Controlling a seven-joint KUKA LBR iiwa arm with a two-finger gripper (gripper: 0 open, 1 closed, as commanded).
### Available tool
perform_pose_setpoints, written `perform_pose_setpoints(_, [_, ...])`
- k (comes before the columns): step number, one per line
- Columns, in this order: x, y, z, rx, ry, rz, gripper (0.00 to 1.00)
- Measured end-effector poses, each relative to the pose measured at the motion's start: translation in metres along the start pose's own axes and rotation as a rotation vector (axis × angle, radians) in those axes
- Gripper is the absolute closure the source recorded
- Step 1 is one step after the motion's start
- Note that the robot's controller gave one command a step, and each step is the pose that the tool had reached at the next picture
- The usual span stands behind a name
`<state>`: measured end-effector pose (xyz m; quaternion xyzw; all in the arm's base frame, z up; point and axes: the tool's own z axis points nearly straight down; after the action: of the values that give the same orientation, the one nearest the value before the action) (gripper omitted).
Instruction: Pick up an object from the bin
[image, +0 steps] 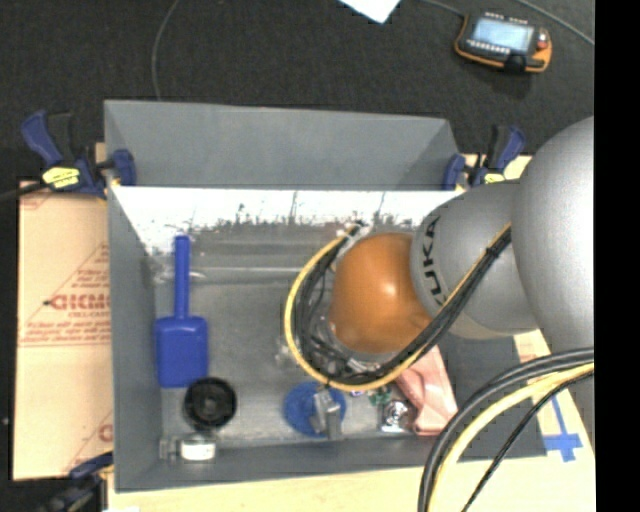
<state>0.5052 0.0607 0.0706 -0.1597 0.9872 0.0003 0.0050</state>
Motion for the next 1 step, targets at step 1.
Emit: perform_pose_setpoints(1, [0.0240,0.0036,-0.0009,-0.002,0.011,-0.025,1.00])
